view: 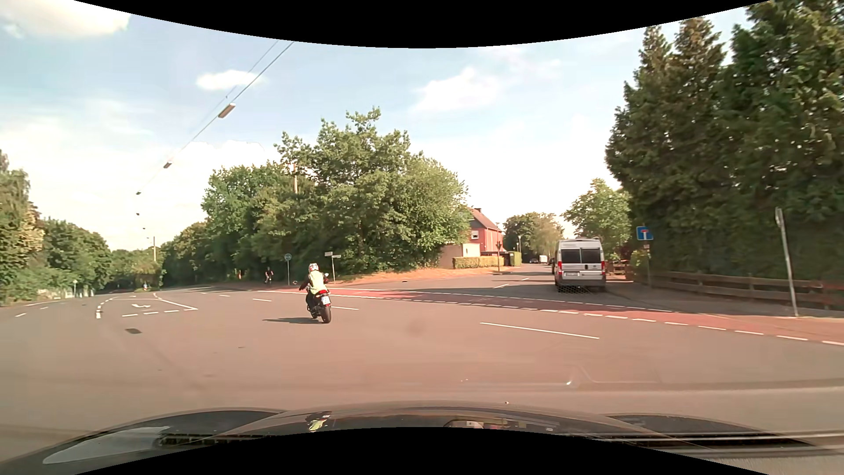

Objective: Follow the waypoints while adhering to traffic rules and regulations

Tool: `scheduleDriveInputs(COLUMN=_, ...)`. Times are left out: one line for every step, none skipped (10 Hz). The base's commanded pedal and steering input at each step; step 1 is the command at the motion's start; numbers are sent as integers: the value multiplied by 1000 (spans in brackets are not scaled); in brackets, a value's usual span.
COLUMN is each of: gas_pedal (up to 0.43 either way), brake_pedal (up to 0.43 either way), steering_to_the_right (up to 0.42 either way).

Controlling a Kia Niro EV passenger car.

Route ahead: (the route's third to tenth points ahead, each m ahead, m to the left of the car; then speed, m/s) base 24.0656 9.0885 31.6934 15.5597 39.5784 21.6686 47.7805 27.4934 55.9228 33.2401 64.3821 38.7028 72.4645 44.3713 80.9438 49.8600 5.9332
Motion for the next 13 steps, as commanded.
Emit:
scheduleDriveInputs(gas_pedal=280, brake_pedal=0, steering_to_the_right=-209)
scheduleDriveInputs(gas_pedal=280, brake_pedal=0, steering_to_the_right=-209)
scheduleDriveInputs(gas_pedal=280, brake_pedal=0, steering_to_the_right=-206)
scheduleDriveInputs(gas_pedal=280, brake_pedal=0, steering_to_the_right=-206)
scheduleDriveInputs(gas_pedal=280, brake_pedal=0, steering_to_the_right=-202)
scheduleDriveInputs(gas_pedal=287, brake_pedal=0, steering_to_the_right=-199)
scheduleDriveInputs(gas_pedal=287, brake_pedal=0, steering_to_the_right=-196)
scheduleDriveInputs(gas_pedal=287, brake_pedal=0, steering_to_the_right=-195)
scheduleDriveInputs(gas_pedal=287, brake_pedal=0, steering_to_the_right=-192)
scheduleDriveInputs(gas_pedal=280, brake_pedal=0, steering_to_the_right=-187)
scheduleDriveInputs(gas_pedal=268, brake_pedal=0, steering_to_the_right=-183)
scheduleDriveInputs(gas_pedal=268, brake_pedal=0, steering_to_the_right=-178)
scheduleDriveInputs(gas_pedal=268, brake_pedal=0, steering_to_the_right=-172)
